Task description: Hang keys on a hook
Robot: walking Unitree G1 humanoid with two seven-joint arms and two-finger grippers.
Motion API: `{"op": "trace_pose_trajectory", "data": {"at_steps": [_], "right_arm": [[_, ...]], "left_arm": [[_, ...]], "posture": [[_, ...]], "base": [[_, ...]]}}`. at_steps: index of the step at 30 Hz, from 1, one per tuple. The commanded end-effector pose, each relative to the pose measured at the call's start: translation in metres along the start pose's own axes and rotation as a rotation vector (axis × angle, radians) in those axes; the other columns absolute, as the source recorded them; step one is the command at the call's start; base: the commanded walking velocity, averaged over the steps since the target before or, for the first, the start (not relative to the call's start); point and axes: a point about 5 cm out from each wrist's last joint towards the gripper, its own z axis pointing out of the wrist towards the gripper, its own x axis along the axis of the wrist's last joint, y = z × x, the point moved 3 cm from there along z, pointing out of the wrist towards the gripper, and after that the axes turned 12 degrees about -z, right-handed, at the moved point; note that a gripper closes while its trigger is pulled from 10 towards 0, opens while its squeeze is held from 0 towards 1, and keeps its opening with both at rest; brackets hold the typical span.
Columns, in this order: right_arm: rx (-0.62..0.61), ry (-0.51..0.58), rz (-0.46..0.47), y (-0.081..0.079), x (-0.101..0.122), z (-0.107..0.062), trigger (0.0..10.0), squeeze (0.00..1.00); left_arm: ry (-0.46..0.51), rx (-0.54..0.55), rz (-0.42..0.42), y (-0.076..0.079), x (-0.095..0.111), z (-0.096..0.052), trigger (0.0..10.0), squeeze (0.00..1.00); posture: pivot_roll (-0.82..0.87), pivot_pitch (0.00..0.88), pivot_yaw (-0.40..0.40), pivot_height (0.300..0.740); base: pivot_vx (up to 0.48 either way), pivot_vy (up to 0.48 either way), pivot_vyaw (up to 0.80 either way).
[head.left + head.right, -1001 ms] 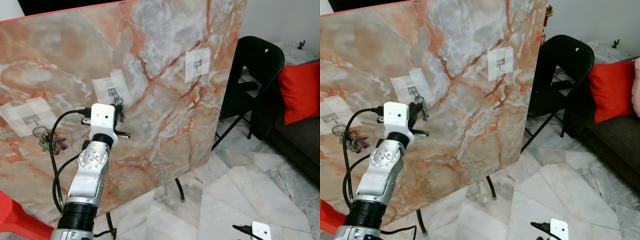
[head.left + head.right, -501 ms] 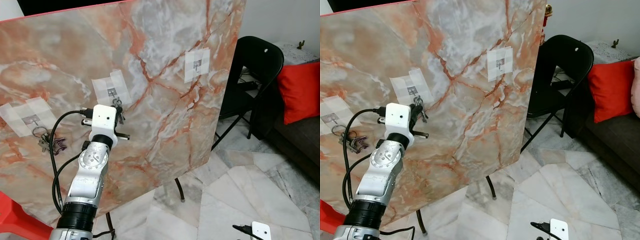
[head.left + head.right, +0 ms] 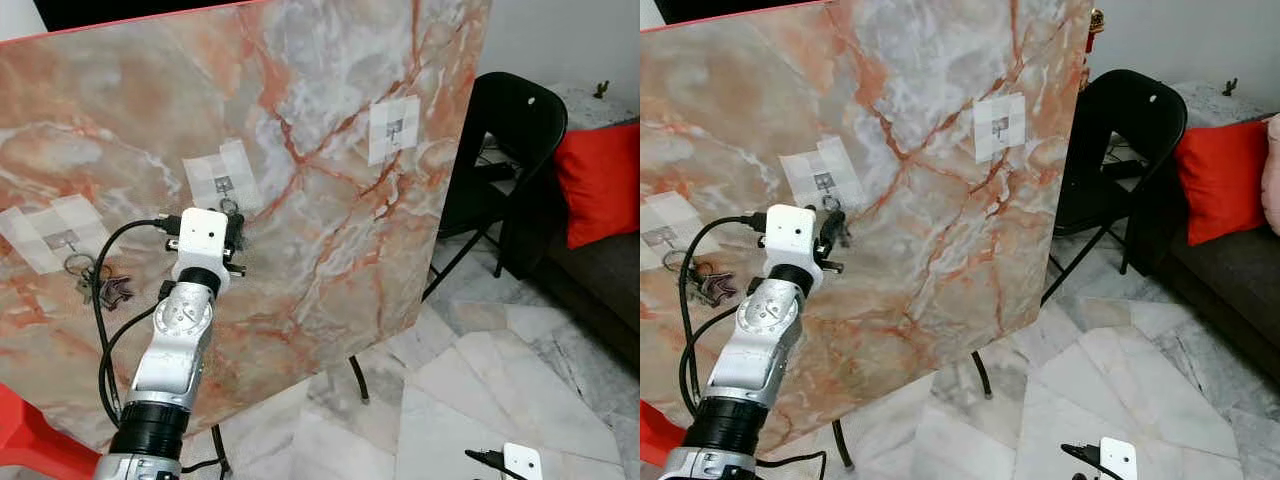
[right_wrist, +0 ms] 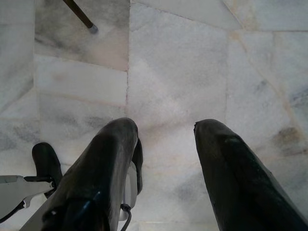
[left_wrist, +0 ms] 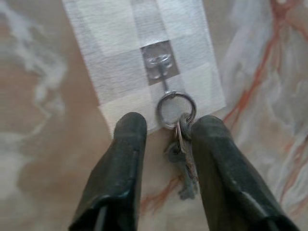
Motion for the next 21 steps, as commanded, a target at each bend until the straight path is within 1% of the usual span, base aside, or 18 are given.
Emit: {"op": "trace_pose_trajectory", "data": {"at_steps": [1, 4, 5, 8, 9, 13, 14, 15, 17, 18, 20, 21], "right_arm": [[-0.002, 0.006, 0.002, 0.000, 0.002, 0.000, 10.0, 0.00], [-0.004, 0.006, 0.002, 0.001, 0.001, 0.000, 10.0, 0.00], [-0.005, 0.006, 0.002, 0.001, 0.001, 0.000, 10.0, 0.00], [-0.006, 0.004, 0.001, 0.002, 0.001, 0.000, 10.0, 0.00], [-0.006, 0.004, 0.000, 0.002, 0.001, 0.000, 10.0, 0.00], [-0.005, 0.004, -0.003, 0.002, 0.001, 0.000, 10.0, 0.00], [-0.005, 0.004, -0.005, 0.002, 0.001, 0.000, 10.0, 0.00], [-0.005, 0.004, -0.005, 0.002, 0.001, 0.000, 10.0, 0.00], [-0.004, 0.004, -0.006, 0.002, 0.001, 0.000, 10.0, 0.00], [-0.004, 0.004, -0.006, 0.002, 0.001, 0.000, 10.0, 0.00], [-0.004, 0.004, -0.006, 0.002, 0.001, 0.000, 10.0, 0.00], [-0.004, 0.004, -0.008, 0.002, 0.001, 0.000, 10.0, 0.00]], "left_arm": [[-0.025, 0.036, 0.040, -0.014, -0.004, -0.004, 10.0, 1.00], [-0.042, 0.039, 0.059, -0.024, -0.011, -0.011, 10.0, 1.00], [-0.055, 0.031, 0.060, -0.028, -0.016, -0.015, 10.0, 1.00], [-0.096, -0.003, 0.063, -0.032, -0.030, -0.027, 10.0, 1.00], [-0.120, 0.000, 0.067, -0.035, -0.037, -0.031, 10.0, 1.00], [-0.267, 0.056, 0.074, -0.055, -0.081, -0.057, 10.0, 1.00], [-0.342, 0.059, 0.064, -0.060, -0.102, -0.071, 10.0, 0.00], [-0.358, 0.058, 0.060, -0.060, -0.106, -0.074, 10.0, 0.00], [-0.443, 0.083, 0.064, -0.067, -0.129, -0.091, 10.0, 0.00], [-0.473, 0.091, 0.062, -0.069, -0.136, -0.097, 10.0, 0.00], [-0.473, 0.091, 0.062, -0.069, -0.136, -0.097, 10.0, 0.00], [-0.524, 0.101, 0.056, -0.071, -0.149, -0.108, 10.0, 0.00]], "posture": [[0.03, 0.000, 0.020, 0.740], [0.03, 0.000, 0.021, 0.740], [0.04, 0.000, 0.020, 0.740], [0.04, 0.000, 0.019, 0.740], [0.04, 0.000, 0.018, 0.740], [0.04, 0.000, 0.013, 0.740], [0.04, 0.000, 0.012, 0.740], [0.04, 0.000, 0.012, 0.740], [0.05, 0.000, 0.010, 0.740], [0.05, 0.000, 0.010, 0.740], [0.05, 0.000, 0.010, 0.740], [0.05, 0.000, 0.009, 0.740]], "base": [[0.000, 0.000, 0.00], [0.000, 0.000, 0.00], [0.000, 0.000, 0.00], [0.000, 0.000, 0.00], [0.000, 0.000, 0.00], [0.000, 0.000, 0.00], [0.000, 0.000, 0.00], [0.000, 0.000, 0.00], [0.000, 0.000, 0.00], [0.000, 0.000, 0.00], [0.000, 0.000, 0.00], [0.000, 0.000, 0.00]]}}
